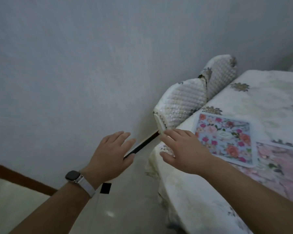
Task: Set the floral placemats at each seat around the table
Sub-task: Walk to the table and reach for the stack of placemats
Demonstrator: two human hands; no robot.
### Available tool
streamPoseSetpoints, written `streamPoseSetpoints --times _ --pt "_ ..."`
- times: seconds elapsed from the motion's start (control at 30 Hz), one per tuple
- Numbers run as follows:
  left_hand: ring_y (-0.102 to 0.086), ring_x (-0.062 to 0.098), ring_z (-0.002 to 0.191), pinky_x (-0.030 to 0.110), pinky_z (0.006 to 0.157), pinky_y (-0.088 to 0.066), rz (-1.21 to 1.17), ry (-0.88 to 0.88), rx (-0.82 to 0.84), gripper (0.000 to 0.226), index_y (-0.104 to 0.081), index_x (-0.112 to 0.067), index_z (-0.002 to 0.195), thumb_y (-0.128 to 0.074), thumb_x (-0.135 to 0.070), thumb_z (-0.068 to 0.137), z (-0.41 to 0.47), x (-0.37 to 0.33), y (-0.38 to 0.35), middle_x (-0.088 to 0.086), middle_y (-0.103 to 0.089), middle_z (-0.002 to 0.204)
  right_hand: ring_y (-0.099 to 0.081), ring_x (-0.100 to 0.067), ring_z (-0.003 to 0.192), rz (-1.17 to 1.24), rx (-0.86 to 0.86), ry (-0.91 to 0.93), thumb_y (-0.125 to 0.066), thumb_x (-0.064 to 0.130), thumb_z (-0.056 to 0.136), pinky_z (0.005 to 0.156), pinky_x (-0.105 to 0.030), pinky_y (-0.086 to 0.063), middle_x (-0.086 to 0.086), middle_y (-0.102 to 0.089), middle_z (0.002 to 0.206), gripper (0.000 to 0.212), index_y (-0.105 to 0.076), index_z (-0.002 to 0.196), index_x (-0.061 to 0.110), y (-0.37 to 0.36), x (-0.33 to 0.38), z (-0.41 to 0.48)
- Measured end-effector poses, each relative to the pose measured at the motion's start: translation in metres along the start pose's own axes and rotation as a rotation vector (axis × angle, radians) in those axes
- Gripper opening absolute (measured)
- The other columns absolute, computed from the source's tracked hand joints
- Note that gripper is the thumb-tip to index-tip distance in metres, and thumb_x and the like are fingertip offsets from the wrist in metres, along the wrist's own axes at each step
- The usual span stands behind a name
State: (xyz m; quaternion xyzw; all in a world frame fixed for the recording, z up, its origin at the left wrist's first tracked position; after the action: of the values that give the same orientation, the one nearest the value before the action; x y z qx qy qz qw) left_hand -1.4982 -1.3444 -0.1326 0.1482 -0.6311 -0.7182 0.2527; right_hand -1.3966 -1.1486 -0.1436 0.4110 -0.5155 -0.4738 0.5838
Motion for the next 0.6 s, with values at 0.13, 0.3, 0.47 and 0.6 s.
streamPoseSetpoints --times 0.13,0.3,0.47,0.6 --pt "-0.054 0.027 0.122 0.042 0.095 -0.042 -0.064 -0.135 -0.026 0.048 -0.062 -0.020 0.125 -0.047 -0.046 0.088 0.051 -0.018 -0.020 0.005 -0.061 0.131 -0.054 -0.024 0.123 -0.044 0.004 -0.127 -0.043 0.053 0.089 0.100 -0.044 -0.044 -0.004 -0.059 0.134 0.051 -0.061 0.125 0.022 -0.004 -0.036 -0.013" --pt "-0.057 0.029 0.118 0.042 0.092 -0.044 -0.109 -0.322 -0.007 0.049 -0.062 -0.019 0.124 -0.046 -0.047 0.087 0.111 -0.036 -0.057 0.005 -0.061 0.130 -0.053 -0.026 0.124 -0.051 0.045 -0.306 -0.043 0.056 0.089 0.099 -0.044 -0.044 -0.003 -0.059 0.135 0.052 -0.060 0.125 0.023 -0.015 -0.077 -0.022" --pt "-0.056 0.029 0.119 0.043 0.095 -0.045 -0.185 -0.527 0.046 0.049 -0.060 -0.020 0.126 -0.048 -0.050 0.090 0.188 -0.046 -0.106 0.007 -0.061 0.130 -0.053 -0.025 0.125 -0.033 0.065 -0.561 -0.037 0.057 0.088 0.103 -0.045 -0.041 -0.002 -0.058 0.137 0.056 -0.060 0.125 0.023 -0.035 -0.115 -0.025" --pt "-0.058 0.030 0.116 0.043 0.091 -0.046 -0.258 -0.656 0.090 0.050 -0.062 -0.019 0.124 -0.047 -0.049 0.087 0.251 -0.051 -0.140 0.007 -0.062 0.128 -0.039 -0.022 0.138 0.009 0.112 -0.747 -0.030 0.058 0.090 0.115 -0.043 -0.024 0.000 -0.046 0.148 0.063 -0.049 0.139 0.024 -0.051 -0.140 -0.019"
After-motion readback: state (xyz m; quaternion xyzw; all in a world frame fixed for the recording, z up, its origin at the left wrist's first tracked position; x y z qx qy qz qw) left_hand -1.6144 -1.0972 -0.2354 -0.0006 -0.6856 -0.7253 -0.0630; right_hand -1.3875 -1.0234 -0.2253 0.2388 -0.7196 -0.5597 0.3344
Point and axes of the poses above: each hand's wrist, its own z-axis towards the middle knuckle, its own y-axis out of the back of the hand, x = y × z, the point moved 5 cm from there along z, towards the middle knuckle
